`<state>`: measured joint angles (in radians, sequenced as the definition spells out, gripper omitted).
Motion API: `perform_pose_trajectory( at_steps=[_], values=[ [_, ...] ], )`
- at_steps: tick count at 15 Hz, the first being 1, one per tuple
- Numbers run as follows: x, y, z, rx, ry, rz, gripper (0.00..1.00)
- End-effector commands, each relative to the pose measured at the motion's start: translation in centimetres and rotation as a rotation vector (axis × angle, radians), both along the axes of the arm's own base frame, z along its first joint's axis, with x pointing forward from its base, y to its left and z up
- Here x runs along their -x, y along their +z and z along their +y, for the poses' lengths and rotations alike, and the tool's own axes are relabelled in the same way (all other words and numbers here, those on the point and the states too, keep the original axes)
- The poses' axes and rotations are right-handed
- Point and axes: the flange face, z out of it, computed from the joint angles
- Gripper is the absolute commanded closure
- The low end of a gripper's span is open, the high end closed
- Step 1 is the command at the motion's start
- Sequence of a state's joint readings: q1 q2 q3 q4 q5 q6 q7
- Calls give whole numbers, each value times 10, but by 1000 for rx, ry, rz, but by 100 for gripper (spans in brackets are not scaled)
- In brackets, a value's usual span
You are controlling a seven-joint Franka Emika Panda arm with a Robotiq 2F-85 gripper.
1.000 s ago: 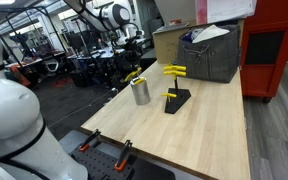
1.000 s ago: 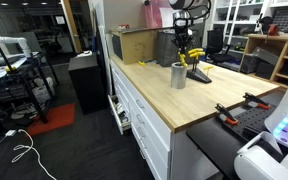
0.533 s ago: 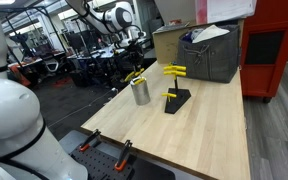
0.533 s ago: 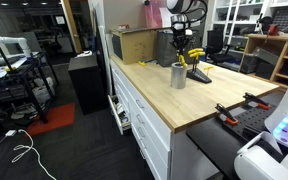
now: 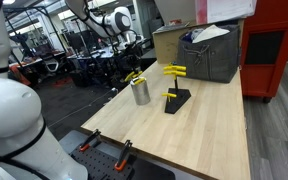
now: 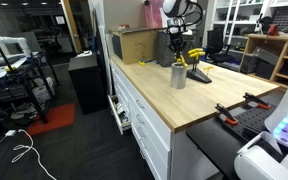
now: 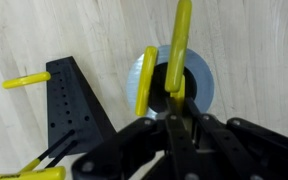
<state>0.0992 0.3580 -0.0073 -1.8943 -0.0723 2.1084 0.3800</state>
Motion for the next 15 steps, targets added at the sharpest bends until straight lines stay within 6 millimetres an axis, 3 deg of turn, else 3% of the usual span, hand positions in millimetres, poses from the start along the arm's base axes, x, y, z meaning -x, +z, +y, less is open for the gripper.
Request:
perform_pose_trajectory(
  at_steps=[1, 8, 12, 15],
  values=[
    [6, 4, 3, 23, -83, 36, 97],
    [-1, -10, 1, 51, -222, 38, 97],
    [-1, -23, 7, 64, -250, 56, 97],
    [-2, -21, 16, 57, -252, 55, 97]
  ],
)
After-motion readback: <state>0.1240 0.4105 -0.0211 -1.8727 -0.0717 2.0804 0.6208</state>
